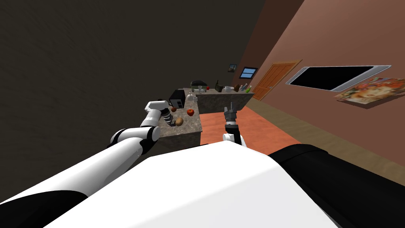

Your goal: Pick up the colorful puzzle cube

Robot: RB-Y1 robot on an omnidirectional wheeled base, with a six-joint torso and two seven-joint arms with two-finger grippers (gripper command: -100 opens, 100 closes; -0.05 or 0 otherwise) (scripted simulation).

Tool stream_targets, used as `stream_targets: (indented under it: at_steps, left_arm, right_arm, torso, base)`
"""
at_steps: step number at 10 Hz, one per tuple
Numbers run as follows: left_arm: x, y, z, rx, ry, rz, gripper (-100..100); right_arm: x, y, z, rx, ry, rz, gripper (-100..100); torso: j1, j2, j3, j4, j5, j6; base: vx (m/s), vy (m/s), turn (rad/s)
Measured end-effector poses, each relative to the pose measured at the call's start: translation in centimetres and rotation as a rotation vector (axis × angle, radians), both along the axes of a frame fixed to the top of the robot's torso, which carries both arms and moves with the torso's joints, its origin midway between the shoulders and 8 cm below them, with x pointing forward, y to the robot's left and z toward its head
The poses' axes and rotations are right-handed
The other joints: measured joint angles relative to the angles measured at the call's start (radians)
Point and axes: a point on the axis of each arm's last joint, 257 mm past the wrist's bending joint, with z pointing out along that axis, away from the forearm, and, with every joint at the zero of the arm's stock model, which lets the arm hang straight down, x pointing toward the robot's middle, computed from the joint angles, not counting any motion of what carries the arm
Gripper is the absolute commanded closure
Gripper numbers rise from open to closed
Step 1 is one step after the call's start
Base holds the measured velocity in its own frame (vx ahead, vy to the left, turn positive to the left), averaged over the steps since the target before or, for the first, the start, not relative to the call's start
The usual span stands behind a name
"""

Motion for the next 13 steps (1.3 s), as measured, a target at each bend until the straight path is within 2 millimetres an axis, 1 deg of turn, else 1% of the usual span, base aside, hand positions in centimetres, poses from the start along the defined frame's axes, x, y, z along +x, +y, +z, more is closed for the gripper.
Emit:
stream_targets:
  at_steps: [3,4,8,9,10,12,13]
  left_arm:
    - [-0.3,0.0,-1.9,0.0,0.002,0.001,-100]
    - [-0.3,0.0,-1.9,0.0,0.0,0.001,100]
    - [-0.3,0.0,-1.9,0.0,-0.001,0.0,100]
    - [-0.3,0.0,-1.9,0.0,-0.001,0.0,0]
    - [-0.3,0.0,-1.9,0.0,-0.001,0.0,100]
    - [0.1,0.1,-0.6,0.0,-0.002,0.0,100]
    - [0.1,0.1,-0.5,0.0,-0.001,0.001,0]
  right_arm:
    - [0.0,0.0,0.0,0.0,0.0,0.0,0]
    - [0.0,0.0,0.0,0.0,0.0,0.0,0]
    - [0.0,0.0,0.0,0.0,0.0,0.0,0]
    - [0.0,0.0,0.0,0.0,0.0,0.0,0]
    - [0.0,0.0,0.0,0.0,0.0,0.0,0]
    - [0.0,0.0,0.0,0.0,0.0,0.0,0]
    - [0.0,0.0,0.0,0.0,0.0,0.0,0]
  torso:
    - [0.0,0.001,0.0,0.0,0.0,0.0]
    - [0.0,0.001,0.0,0.0,0.0,0.0]
    - [0.0,0.001,0.0,0.0,0.0,-0.001]
    - [0.0,0.001,0.0,0.0,0.0,0.0]
    - [0.0,0.001,0.0,0.0,0.0,0.0]
    - [0.0,0.001,0.001,0.0,0.0,0.0]
    - [0.0,0.001,0.001,0.0,0.0,0.0]
  base:
    - [0.0,0.001,-0.004]
    - [0.0,0.0,0.0]
    - [0.0,0.0,0.0]
    - [0.0,0.0,0.0]
    - [0.0,-0.005,0.015]
    - [-0.001,-0.002,0.007]
    - [0.0,0.0,0.0]
